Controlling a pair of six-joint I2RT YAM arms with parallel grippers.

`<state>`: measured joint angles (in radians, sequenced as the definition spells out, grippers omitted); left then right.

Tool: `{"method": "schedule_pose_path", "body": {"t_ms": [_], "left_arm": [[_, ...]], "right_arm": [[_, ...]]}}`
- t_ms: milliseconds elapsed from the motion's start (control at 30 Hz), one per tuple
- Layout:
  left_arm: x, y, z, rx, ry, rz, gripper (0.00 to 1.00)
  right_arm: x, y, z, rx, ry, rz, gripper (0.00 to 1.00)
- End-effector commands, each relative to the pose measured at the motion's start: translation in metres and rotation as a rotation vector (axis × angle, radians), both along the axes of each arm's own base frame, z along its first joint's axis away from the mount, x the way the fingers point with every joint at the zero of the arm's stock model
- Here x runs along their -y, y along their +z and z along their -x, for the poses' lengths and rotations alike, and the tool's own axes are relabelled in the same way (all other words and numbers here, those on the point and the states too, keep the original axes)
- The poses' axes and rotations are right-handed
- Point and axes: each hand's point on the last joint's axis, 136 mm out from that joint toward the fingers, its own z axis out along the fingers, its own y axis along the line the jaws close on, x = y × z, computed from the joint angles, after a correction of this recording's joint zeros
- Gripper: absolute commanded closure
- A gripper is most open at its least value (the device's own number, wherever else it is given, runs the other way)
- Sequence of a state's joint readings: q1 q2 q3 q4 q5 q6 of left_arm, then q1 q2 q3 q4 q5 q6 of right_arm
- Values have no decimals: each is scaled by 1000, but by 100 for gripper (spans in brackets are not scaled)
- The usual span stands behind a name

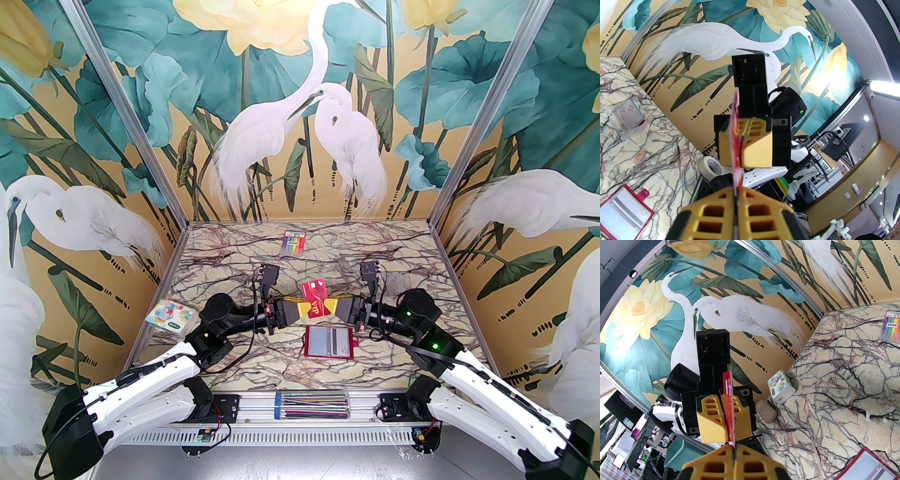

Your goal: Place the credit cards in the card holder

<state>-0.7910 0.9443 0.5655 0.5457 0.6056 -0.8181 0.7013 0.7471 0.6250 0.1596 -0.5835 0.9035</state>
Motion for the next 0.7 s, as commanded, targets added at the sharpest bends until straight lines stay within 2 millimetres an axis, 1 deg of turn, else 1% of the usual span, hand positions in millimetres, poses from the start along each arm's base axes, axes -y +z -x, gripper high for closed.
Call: {"method": "schedule_pose_path", "body": {"t_ms": [0, 100, 167, 267, 333, 400, 500, 667], "left_arm": [[1, 10, 2, 23, -16, 2, 100], [1, 6, 6, 17, -39, -17, 100], [1, 3, 11, 11, -61, -31, 100], [1, -2, 20, -1, -109, -48, 100], [0, -3, 28, -5, -146, -57, 100], [-1, -4, 34, -9, -183, -71, 100], [-2, -1, 41, -7, -212, -78, 100], [-3, 1, 45, -16, -229, -73, 100]], "right_arm": [[-2, -10, 8, -9, 35, 42, 100], [-1, -10, 10, 10, 40, 78, 81], [-1, -10, 14, 25, 58, 95, 70], [-1, -8, 23, 56, 106, 110, 59], [-2, -9, 28, 73, 135, 127, 53], [-2, -11, 33, 85, 164, 138, 51], [-4, -10, 38, 92, 200, 133, 51], [-3, -3, 46, 122, 231, 114, 56]]}}
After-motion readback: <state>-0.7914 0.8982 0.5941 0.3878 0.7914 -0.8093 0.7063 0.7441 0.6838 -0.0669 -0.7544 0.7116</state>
